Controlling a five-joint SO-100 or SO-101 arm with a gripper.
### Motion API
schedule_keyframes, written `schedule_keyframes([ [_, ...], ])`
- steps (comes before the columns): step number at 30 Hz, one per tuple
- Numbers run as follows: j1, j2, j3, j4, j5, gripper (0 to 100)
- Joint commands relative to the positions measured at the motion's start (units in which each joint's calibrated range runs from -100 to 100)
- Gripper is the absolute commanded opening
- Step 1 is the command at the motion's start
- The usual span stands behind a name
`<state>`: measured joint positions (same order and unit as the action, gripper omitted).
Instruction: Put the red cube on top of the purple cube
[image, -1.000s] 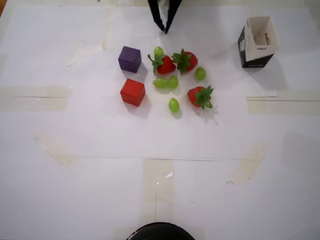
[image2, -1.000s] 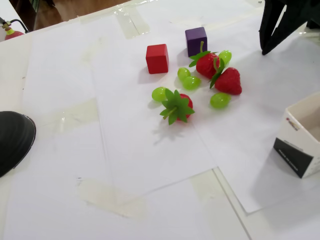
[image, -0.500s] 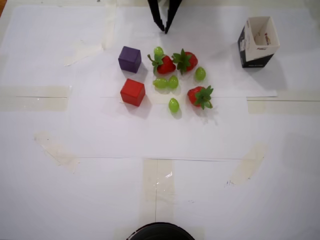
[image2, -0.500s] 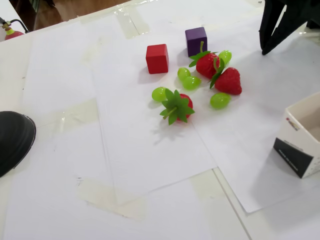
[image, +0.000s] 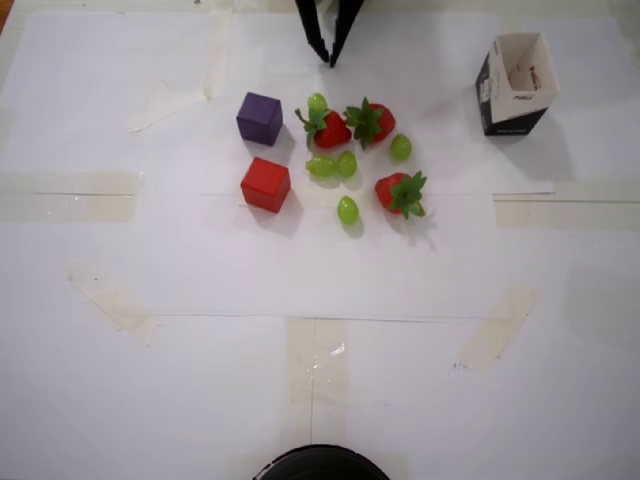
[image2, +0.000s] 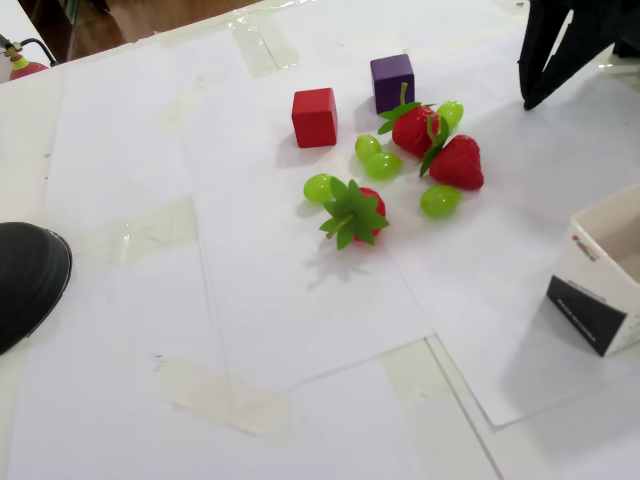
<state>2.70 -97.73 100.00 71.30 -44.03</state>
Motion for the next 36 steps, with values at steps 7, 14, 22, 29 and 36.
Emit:
schedule_keyframes([
  [7,0.17,0.14,0.0,0.18,0.39,0],
  [14,0.32,0.14,0.0,0.18,0.39,0],
  [22,1.79,0.14,0.0,-0.8,-4.25,0],
  [29,1.94,0.14,0.0,-3.98,-5.37,0],
  [36,1.27,0.22,-3.82,-9.29,-0.05,0],
])
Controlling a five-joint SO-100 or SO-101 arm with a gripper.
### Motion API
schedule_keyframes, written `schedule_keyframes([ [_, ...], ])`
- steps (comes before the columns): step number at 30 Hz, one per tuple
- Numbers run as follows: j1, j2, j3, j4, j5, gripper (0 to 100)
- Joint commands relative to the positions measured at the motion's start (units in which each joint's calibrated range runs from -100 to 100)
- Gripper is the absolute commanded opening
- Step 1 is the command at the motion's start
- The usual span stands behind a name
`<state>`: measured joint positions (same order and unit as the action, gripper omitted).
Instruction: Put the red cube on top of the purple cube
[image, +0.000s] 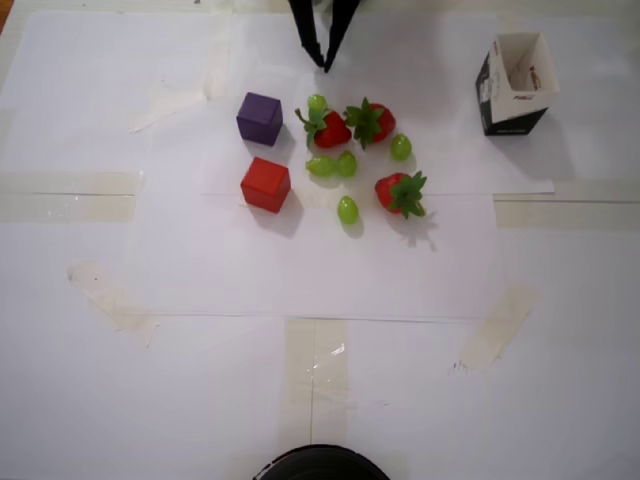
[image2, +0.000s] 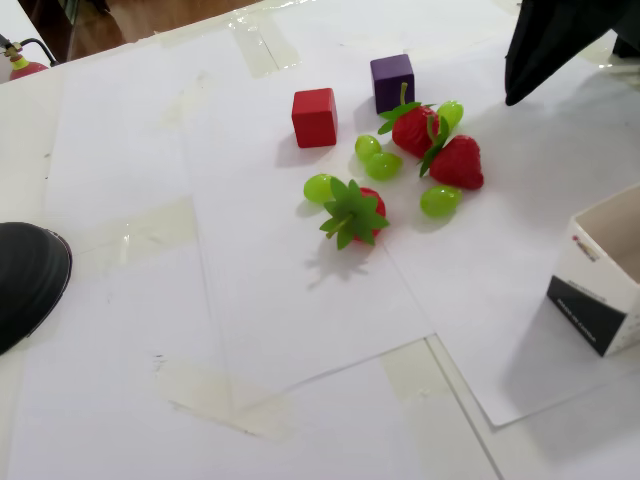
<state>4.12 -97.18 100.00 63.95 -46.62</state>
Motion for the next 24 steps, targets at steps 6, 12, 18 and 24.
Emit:
schedule_keyframes([
  [6,-0.74,1.91,-11.18,1.57,1.66,0],
  [12,1.25,14.9,-25.27,2.96,3.03,0],
  [18,2.87,31.15,-44.09,8.02,4.0,0],
  [24,3.45,54.45,-68.0,12.93,5.13,0],
])
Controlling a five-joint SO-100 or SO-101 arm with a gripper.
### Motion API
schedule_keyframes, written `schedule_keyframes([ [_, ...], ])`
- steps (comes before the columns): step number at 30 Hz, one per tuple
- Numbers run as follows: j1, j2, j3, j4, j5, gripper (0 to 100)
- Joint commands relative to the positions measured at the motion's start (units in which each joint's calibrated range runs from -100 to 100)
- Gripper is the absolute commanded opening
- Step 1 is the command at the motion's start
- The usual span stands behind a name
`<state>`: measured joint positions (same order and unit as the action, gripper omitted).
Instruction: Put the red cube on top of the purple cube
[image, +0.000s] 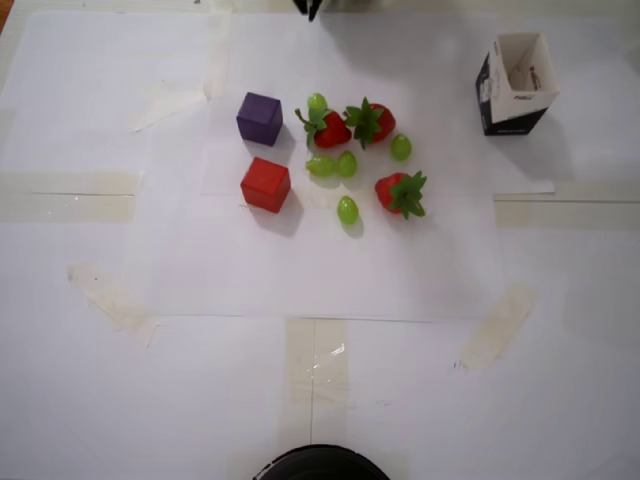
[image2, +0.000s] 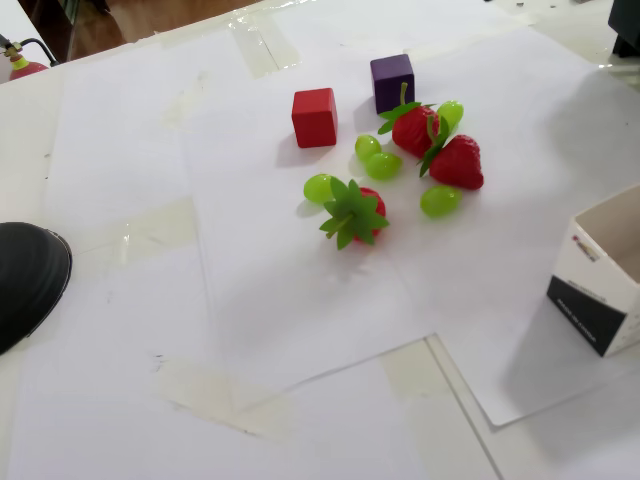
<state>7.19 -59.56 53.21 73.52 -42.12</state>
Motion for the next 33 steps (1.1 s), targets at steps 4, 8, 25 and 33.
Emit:
schedule_keyframes([
  [4,0.31,30.33,-37.21,6.14,1.22,0],
  [8,0.24,41.68,-50.85,8.1,1.61,0],
  [25,0.16,72.2,-80.39,12.51,-1.03,0],
  [33,-1.16,82.61,-87.94,13.74,-1.86,0],
])
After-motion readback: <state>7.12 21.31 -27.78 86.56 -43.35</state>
